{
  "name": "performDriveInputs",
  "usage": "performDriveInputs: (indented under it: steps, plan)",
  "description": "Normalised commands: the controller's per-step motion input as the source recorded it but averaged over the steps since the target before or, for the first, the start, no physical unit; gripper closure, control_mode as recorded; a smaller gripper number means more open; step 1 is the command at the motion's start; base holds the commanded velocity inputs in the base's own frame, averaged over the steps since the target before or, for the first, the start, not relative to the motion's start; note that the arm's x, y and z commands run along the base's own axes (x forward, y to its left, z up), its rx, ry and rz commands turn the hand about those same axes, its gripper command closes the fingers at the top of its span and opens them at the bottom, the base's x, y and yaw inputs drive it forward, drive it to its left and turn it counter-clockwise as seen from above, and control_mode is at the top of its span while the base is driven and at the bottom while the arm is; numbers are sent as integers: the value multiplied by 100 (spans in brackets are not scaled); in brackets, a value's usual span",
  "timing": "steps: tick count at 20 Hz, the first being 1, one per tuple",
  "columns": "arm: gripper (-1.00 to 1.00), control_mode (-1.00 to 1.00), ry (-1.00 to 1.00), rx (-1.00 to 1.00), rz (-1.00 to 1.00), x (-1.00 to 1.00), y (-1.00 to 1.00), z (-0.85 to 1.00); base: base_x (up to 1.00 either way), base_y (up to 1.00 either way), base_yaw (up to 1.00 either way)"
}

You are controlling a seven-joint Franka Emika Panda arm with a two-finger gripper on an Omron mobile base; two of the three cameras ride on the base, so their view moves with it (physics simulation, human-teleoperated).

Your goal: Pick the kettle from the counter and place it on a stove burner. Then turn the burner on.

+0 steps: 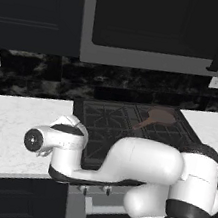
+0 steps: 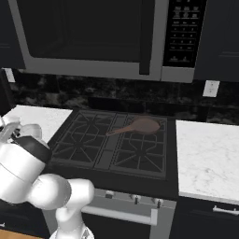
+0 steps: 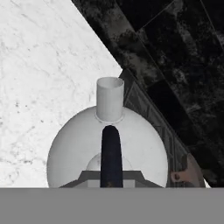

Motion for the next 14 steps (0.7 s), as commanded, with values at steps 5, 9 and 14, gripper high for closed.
performDriveInputs:
  steps: [5,9,14]
  plan:
    - [100,-100,-5,13,-6,2,-100,45,0,0,0]
    - [100,-100,9,41,1,11,-100,6,0,0,0]
    - [100,-100,16,41,9,8,-100,-3,0,0,0]
